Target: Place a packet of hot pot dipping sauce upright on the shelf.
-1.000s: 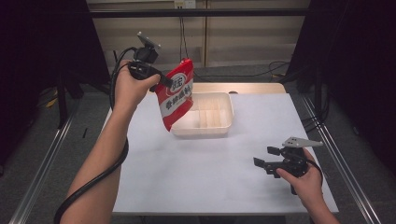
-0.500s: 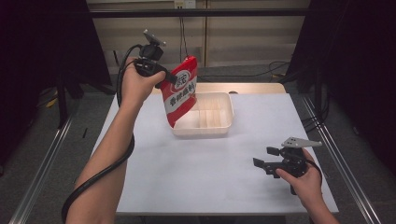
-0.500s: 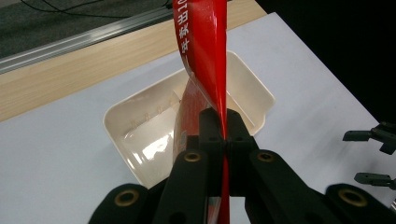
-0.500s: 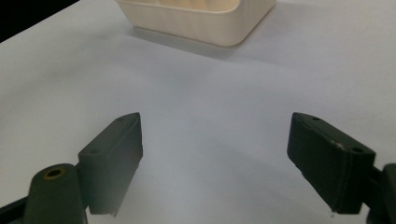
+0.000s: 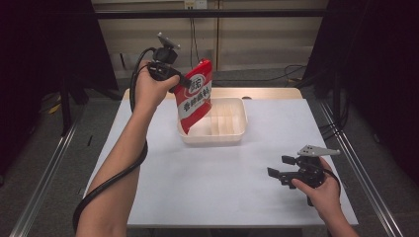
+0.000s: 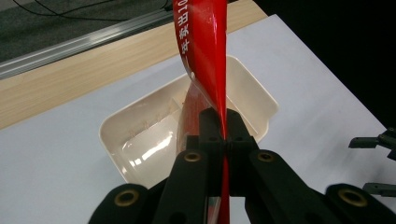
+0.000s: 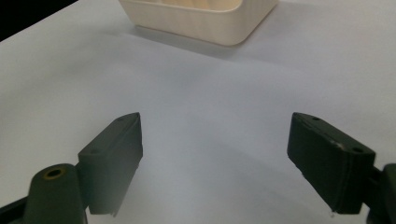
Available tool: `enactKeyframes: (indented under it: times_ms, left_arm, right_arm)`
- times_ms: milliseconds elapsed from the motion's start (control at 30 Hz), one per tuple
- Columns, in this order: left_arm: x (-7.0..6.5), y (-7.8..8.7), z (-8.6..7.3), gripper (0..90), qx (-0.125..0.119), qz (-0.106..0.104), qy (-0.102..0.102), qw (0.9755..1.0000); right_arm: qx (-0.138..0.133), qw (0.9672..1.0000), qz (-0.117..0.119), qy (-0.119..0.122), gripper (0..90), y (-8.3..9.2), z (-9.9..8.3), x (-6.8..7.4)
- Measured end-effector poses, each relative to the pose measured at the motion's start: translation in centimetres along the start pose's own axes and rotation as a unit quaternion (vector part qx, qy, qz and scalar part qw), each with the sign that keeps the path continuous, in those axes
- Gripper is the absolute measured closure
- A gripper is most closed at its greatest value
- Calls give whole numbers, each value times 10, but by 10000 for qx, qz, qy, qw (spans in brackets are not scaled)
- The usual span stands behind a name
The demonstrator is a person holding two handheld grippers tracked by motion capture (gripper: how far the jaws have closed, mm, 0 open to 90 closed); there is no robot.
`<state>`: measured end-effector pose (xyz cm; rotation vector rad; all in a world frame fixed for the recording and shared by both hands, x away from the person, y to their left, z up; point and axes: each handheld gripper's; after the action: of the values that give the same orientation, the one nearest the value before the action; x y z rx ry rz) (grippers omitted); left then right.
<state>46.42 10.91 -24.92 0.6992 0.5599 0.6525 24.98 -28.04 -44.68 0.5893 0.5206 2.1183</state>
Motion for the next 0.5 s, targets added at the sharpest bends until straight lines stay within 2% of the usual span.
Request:
enactKeyframes:
  times_ms: [233, 333, 500]
  left_arm:
    - [4, -4, 0, 885, 41, 71, -45, 10000]
    - [6, -5, -1, 885, 14, 165, -58, 9998]
    - [9, -8, -2, 884, 11, 151, -38, 9999]
  right_arm:
    - [-6, 10000, 3, 1, 184, 0, 0, 0]
    - [-5, 10000, 9, 11, 184, -1, 0, 0]
    - [3, 10000, -3, 8, 184, -1, 0, 1]
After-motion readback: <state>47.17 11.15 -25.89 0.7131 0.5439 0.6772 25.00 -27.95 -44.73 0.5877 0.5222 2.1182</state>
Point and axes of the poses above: each handheld gripper's, and its own axes: y roughly backward along the jaws, z roughly out of its top, x roughly to its left, and after that the axes turned 1 degree about -z, right-handed
